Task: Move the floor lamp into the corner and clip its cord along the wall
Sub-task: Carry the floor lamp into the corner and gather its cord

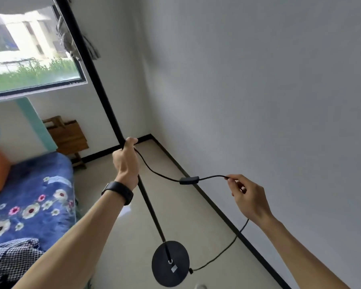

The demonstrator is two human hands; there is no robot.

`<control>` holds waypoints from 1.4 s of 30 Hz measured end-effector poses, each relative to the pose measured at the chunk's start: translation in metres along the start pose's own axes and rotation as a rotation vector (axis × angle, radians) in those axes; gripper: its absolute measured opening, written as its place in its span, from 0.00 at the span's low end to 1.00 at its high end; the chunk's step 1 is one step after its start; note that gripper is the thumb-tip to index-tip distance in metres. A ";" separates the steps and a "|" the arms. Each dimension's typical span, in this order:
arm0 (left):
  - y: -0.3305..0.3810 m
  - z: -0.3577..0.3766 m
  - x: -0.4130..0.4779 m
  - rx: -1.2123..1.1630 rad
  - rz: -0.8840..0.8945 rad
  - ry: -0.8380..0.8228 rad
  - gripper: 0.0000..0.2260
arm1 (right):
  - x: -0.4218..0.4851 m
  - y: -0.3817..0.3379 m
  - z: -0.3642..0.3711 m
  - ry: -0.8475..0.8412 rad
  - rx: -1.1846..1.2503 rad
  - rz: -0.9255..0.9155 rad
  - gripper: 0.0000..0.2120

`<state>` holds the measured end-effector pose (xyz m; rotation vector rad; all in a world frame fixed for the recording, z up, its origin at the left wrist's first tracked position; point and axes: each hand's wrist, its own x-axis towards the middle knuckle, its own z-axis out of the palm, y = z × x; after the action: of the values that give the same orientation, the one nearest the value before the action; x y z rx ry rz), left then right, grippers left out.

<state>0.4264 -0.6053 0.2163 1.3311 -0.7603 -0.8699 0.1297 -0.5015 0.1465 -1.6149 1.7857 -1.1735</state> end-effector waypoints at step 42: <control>-0.092 0.239 0.945 0.134 -0.266 0.100 0.28 | 0.820 -0.062 0.559 -0.146 0.061 0.314 0.09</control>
<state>0.6721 -1.5488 0.1294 1.6078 -0.5791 -0.9663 0.4430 -1.4420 0.0670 -1.2920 1.8088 -0.9319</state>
